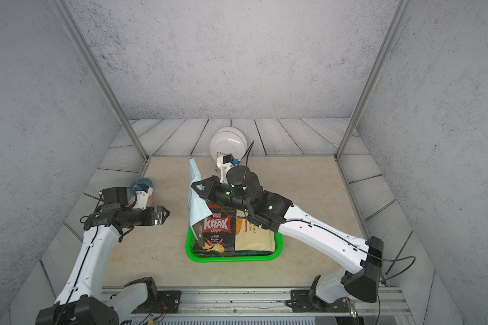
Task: Put the potato chips into the basket
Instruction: Place the potato chip in the basket.
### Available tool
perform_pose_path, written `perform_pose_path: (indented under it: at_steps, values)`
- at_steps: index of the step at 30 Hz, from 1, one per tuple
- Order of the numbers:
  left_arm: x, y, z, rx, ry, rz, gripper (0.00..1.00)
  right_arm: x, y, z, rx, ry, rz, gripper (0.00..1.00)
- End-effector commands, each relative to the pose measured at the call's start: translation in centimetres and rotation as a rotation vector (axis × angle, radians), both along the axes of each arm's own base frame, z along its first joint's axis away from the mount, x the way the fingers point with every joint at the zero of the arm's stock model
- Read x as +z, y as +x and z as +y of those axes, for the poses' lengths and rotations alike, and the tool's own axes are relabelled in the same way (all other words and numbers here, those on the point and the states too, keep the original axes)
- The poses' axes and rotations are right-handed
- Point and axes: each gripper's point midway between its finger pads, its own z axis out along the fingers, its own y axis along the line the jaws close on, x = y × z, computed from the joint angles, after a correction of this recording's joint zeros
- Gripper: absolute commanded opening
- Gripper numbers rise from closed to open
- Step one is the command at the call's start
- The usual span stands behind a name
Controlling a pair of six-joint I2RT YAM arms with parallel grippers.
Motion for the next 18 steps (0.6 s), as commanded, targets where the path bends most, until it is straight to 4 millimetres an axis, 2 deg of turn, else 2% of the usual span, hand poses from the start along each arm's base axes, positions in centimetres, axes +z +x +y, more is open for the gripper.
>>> perform_pose_path:
  at_steps: [1,5,12,18]
  values:
    - [-0.2,0.4,0.8,0.033,0.024,-0.007,0.99,3.3,0.5,-0.5,-0.100,0.086,-0.036,0.00]
    - [-0.2,0.4,1.1,0.042,0.038,-0.006,0.99,2.0,0.3,-0.5,-0.136,0.085,-0.030,0.00]
    - [-0.3,0.4,1.1,0.040,0.040,-0.006,0.99,-2.6,0.5,-0.7,-0.158,0.047,0.008,0.00]
    - [-0.4,0.4,1.0,0.035,0.036,-0.003,0.99,-4.5,0.3,-3.3,-0.210,-0.007,-0.021,0.00]
